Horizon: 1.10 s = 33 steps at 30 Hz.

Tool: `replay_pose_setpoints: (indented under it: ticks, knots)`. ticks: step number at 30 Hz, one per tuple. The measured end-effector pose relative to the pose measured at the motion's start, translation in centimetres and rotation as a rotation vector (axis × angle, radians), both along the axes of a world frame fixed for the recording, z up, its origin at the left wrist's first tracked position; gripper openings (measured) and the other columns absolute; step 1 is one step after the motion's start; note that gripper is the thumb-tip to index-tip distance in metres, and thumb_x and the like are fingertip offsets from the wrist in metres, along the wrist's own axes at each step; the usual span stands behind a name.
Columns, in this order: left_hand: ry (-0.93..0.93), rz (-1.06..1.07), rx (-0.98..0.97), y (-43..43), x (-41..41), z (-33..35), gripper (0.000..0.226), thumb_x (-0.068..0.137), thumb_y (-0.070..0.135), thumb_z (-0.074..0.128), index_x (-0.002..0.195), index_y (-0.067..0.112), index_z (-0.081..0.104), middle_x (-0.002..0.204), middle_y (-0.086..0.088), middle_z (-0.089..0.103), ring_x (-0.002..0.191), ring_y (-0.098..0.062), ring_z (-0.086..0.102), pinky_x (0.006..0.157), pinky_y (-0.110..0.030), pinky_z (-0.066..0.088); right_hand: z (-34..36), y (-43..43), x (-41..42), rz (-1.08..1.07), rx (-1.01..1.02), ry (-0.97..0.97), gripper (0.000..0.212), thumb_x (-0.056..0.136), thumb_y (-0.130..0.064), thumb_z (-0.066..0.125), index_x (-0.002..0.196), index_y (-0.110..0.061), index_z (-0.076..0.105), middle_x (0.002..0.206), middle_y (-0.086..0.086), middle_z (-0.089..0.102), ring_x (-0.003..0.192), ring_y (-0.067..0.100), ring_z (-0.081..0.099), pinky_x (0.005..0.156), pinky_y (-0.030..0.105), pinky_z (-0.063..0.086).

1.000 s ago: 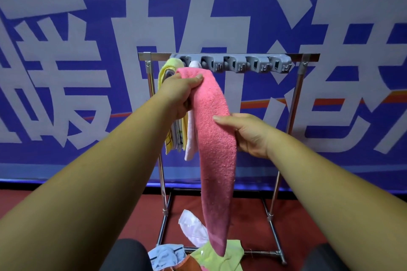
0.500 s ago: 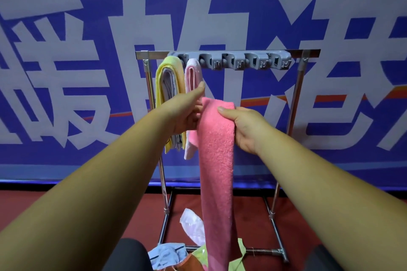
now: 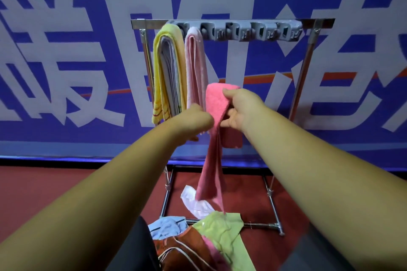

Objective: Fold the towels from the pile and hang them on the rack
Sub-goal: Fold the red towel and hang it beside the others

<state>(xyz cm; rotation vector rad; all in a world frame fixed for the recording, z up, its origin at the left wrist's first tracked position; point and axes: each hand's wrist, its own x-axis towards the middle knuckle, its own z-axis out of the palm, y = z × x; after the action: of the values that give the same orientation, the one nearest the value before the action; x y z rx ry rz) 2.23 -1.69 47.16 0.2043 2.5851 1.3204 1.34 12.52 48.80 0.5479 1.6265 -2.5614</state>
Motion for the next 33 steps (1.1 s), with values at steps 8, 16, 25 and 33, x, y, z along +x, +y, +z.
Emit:
replay_pose_setpoints:
  ticks: [8, 16, 25, 33]
  knots:
    - [0.246, 0.114, -0.203, 2.0, -1.2, -3.0, 0.030, 0.089, 0.029, 0.067, 0.110, 0.007, 0.062, 0.100, -0.012, 0.069, 0.086, -0.031, 0.065, 0.070, -0.036, 0.050, 0.8, -0.7, -0.4, -0.120, -0.222, 0.115, 0.054, 0.107, -0.002, 0.055, 0.157, -0.019, 0.046, 0.153, 0.017, 0.058, 0.140, 0.038, 0.057, 0.101, 0.072, 0.045]
    - [0.326, 0.253, -0.288, 0.7, -2.4, -2.6, 0.012, 0.097, 0.013, 0.060, 0.106, 0.007, 0.067, 0.096, -0.011, 0.067, 0.078, -0.026, 0.060, 0.065, -0.037, 0.047, -0.1, 1.9, 0.4, -0.244, -0.224, 0.138, 0.047, 0.105, 0.008, 0.045, 0.150, -0.005, 0.048, 0.116, 0.020, 0.071, 0.112, 0.040, 0.073, 0.090, 0.061, 0.060]
    - [0.715, 0.242, -0.068, 0.7, -2.6, 2.0, 0.012, 0.100, 0.019, 0.053, 0.097, 0.021, 0.064, 0.081, 0.006, 0.063, 0.074, -0.014, 0.061, 0.061, -0.033, 0.048, -1.1, 1.0, 1.8, 0.016, 0.227, -0.181, 0.034, 0.097, 0.003, 0.038, 0.125, 0.001, 0.056, 0.089, 0.019, 0.064, 0.078, 0.035, 0.071, 0.070, 0.050, 0.063]
    - [0.872, 0.167, -0.166, 0.4, -3.1, 6.4, 0.019, 0.094, 0.011, 0.065, 0.106, 0.018, 0.077, 0.096, -0.005, 0.075, 0.088, -0.024, 0.069, 0.078, -0.037, 0.058, 2.6, -0.5, 0.0, -0.004, 1.293, 0.137, 0.042, 0.100, -0.048, 0.056, 0.131, -0.020, 0.060, 0.130, 0.012, 0.057, 0.088, 0.029, 0.060, 0.068, 0.035, 0.045]
